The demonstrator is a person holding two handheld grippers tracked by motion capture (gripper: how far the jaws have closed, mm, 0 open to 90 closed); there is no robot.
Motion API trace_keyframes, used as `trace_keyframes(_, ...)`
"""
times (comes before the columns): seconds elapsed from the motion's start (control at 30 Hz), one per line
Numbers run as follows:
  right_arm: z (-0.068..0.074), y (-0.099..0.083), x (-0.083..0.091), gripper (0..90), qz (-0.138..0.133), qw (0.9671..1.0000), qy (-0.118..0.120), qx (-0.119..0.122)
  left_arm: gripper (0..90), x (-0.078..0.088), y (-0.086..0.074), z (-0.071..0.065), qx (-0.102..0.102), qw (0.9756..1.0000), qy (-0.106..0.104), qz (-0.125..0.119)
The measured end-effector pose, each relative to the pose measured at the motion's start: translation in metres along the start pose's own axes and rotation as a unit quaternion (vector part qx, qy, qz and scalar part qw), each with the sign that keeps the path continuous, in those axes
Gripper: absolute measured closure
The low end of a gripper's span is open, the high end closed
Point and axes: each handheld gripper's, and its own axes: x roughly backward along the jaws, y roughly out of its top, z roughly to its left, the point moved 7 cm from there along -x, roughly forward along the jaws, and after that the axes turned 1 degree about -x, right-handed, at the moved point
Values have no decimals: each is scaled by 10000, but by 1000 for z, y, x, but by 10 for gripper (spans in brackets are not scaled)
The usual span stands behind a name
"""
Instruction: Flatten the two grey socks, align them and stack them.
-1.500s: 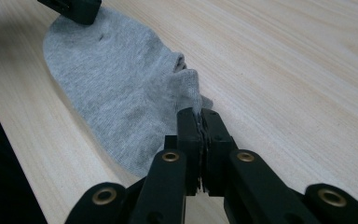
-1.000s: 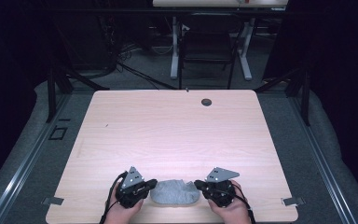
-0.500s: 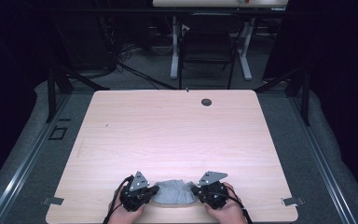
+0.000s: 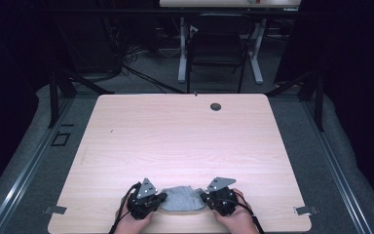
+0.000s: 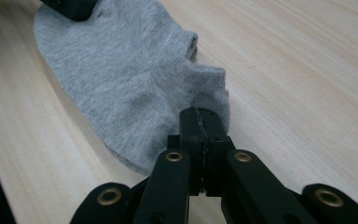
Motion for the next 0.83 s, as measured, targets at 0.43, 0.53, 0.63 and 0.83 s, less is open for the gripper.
trace_keyframes(0.43, -19, 16, -13, 900, -113, 9997, -10, -232, 895, -10, 10, 22, 165, 9997, 145, -131)
trace_keyframes(0.53, -20, 16, -13, 900, -160, 9996, -12, -248, 887, -10, 10, 22, 142, 9997, 160, -139)
trace_keyframes(0.63, -18, 19, -10, 874, -303, 9992, 2, -260, 836, -7, 13, 21, 157, 9995, 129, -234)
trace_keyframes(0.83, -17, 32, 12, 725, -1008, 9945, -92, -261, 648, 10, 21, 22, 249, 9979, 155, -571)
